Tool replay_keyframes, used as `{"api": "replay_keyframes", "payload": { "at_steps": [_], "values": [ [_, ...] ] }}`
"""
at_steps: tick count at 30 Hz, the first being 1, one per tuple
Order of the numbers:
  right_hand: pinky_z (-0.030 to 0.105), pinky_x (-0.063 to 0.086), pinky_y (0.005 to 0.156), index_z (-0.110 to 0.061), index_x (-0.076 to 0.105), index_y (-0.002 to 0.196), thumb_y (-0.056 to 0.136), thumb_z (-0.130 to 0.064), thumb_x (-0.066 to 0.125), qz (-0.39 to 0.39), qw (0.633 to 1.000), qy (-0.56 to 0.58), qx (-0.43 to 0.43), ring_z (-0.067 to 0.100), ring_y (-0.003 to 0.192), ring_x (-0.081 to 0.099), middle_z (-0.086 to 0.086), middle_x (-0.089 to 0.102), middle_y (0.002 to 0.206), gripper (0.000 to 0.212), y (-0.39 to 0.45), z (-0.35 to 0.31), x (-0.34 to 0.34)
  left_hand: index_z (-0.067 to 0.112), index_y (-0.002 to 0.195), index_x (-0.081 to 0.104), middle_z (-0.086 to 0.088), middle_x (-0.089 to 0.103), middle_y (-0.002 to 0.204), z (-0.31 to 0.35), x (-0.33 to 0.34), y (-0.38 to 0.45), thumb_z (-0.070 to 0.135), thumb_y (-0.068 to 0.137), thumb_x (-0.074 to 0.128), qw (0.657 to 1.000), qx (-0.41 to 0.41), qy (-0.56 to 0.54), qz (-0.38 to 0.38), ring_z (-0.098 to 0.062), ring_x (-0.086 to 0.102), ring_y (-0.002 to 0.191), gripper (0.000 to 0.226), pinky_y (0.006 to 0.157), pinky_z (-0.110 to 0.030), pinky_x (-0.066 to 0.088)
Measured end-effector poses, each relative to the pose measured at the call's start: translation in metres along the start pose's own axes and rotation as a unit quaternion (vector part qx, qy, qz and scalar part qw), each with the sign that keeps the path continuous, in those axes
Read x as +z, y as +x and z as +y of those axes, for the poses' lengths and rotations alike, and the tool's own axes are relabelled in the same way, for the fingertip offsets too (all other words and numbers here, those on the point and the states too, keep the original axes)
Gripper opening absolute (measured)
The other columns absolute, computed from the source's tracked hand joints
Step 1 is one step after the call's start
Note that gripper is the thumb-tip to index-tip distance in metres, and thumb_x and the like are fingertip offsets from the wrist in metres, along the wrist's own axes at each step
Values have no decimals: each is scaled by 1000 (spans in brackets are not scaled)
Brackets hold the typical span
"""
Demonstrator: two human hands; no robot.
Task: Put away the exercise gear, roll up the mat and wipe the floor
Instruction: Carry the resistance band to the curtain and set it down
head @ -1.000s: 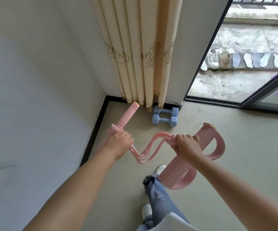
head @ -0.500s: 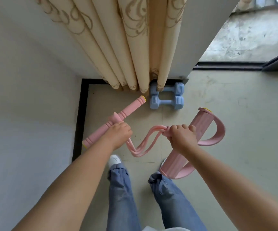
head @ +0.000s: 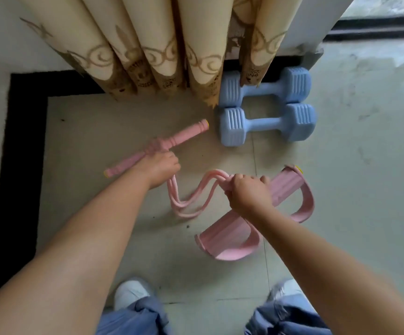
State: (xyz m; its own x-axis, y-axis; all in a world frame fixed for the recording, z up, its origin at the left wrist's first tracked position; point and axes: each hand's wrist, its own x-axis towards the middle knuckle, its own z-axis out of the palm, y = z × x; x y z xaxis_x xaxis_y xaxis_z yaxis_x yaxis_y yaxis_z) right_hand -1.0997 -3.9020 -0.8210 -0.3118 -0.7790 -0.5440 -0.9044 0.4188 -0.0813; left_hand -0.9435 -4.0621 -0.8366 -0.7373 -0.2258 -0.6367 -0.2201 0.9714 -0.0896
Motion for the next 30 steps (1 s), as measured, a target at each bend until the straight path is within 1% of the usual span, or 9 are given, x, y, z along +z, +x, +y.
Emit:
{"api": "replay_keyframes", "payload": {
  "at_steps": [4, 6, 8, 11, 15, 19, 24, 26, 30],
  "values": [
    [35, 26, 74, -10, 54, 104, 96, -31, 37, 78, 997, 10, 1, 29, 94, 61, 7, 65, 103, 28, 52, -1, 27, 4, 74, 67, -14, 67, 79, -32, 16, 43, 13, 80, 40, 983, 16, -75, 166, -27, 69, 79, 29, 64, -32, 54],
    [33, 24, 72, -13, 54, 97, 97, -32, 34, 104, 994, 20, 4, 29, 91, 61, 5, 66, 99, 28, 62, 1, 33, 5, 85, 69, -13, 67, 93, -40, 14, 50, 13, 85, 42, 980, -14, -91, 177, -25, 66, 93, 28, 73, -34, 52],
    [32, 24, 70, -15, 51, 90, 97, -35, 32, 116, 993, 25, 20, 29, 89, 61, 5, 67, 96, 29, 64, 3, 35, 10, 112, 62, -11, 56, 124, -46, 14, 54, 17, 94, 42, 981, -70, -114, 141, -25, 51, 120, 28, 91, -34, 44],
    [32, 25, 71, -16, 48, 87, 95, -32, 33, 97, 993, 49, 41, 30, 92, 60, 6, 65, 93, 23, 61, 4, 32, 17, 138, 38, -13, 36, 146, -52, 14, 50, 33, 97, 40, 928, -240, -257, 125, -34, 42, 127, 44, 98, -33, 37],
    [32, 26, 70, -17, 47, 84, 95, -32, 31, 95, 993, 56, 48, 30, 90, 61, 6, 66, 91, 24, 64, -3, 34, 19, 128, 55, -13, 57, 132, -44, 37, 52, 41, 96, 45, 909, -264, -293, 132, -30, 55, 118, 41, 96, -30, 41],
    [33, 26, 71, -16, 43, 80, 95, -31, 32, 100, 991, 61, 61, 31, 91, 60, 6, 66, 93, 24, 67, -2, 36, 24, 138, 45, -22, 47, 132, -34, 40, 57, 21, 95, 42, 859, -321, -380, 124, -38, 52, 116, 43, 96, -33, 44],
    [32, 26, 69, -15, 42, 78, 95, -33, 29, 104, 989, 67, 85, 30, 79, 55, 2, 52, 75, 28, 67, -2, 40, 18, 143, 37, -19, 47, 133, -32, 36, 73, 11, 97, 38, 838, -355, -380, 165, -37, 52, 117, 46, 93, -37, 45],
    [31, 27, 68, -16, 41, 79, 94, -31, 30, 95, 990, 68, 84, 27, 72, 46, -1, 49, 75, 23, 66, -1, 41, 16, 140, 39, -19, 47, 133, -38, 28, 83, 8, 97, 36, 810, -383, -398, 196, -37, 51, 117, 44, 93, -39, 45],
    [30, 27, 68, -18, 40, 81, 89, -23, 35, 74, 991, 72, 84, 26, 74, 45, -1, 50, 77, 11, 63, -1, 40, 4, 142, 33, -24, 44, 134, -49, 11, 100, 8, 96, 43, 797, -414, -382, 217, -37, 53, 117, 47, 93, -41, 44]
  ]
}}
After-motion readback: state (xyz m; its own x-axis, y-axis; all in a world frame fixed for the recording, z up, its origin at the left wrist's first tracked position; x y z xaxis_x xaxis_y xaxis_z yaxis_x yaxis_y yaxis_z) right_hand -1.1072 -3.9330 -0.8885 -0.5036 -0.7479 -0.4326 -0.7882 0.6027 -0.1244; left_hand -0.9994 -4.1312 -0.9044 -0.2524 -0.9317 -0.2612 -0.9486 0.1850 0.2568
